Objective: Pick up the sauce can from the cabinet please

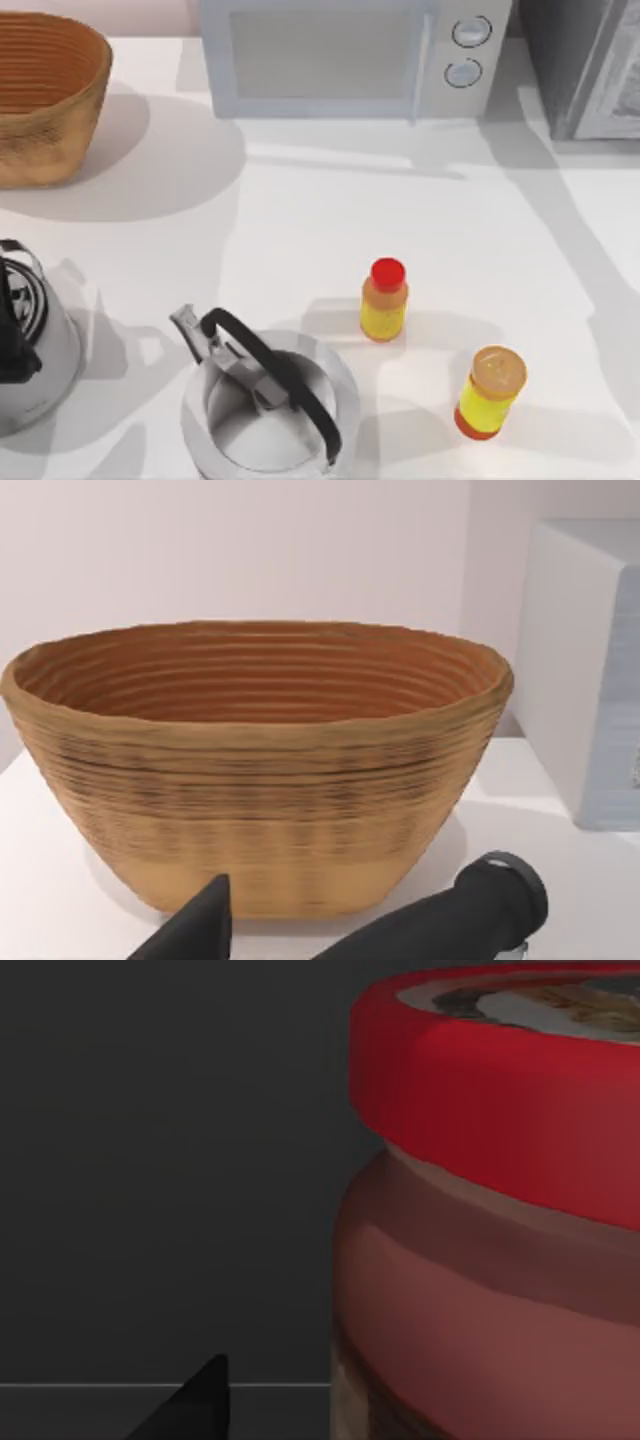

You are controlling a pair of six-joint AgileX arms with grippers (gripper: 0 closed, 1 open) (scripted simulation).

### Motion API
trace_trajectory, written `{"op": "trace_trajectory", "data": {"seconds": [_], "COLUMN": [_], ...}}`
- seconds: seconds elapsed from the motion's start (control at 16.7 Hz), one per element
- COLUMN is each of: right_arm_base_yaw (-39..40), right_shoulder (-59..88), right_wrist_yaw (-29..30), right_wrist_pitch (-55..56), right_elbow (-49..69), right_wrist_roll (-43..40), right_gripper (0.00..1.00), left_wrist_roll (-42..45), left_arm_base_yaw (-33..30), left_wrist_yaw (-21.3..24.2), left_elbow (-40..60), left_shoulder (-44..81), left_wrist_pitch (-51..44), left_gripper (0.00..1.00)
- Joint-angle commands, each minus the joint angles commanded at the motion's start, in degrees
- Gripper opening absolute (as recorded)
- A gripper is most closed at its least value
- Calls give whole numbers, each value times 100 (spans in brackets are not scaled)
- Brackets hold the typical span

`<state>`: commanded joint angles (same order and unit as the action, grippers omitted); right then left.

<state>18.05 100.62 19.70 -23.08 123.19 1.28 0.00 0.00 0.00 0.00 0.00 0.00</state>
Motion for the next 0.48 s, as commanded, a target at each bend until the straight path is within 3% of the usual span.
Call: {"op": "trace_trajectory", "data": {"seconds": [0.06, 0.48], "right_arm_base_yaw": [0, 0], "right_shoulder": [0, 0], "right_wrist_yaw": [0, 0], "right_wrist_pitch": [0, 0], "right_elbow": [0, 0], "right_wrist_roll": [0, 0], "right_gripper": [100, 47], "left_wrist_roll": [0, 0], "left_arm_base_yaw": [0, 0], "left_wrist_yaw": [0, 0], "left_elbow": [0, 0], "left_shoulder": [0, 0], "left_wrist_pitch": [0, 0], "left_gripper": [100, 100]}}
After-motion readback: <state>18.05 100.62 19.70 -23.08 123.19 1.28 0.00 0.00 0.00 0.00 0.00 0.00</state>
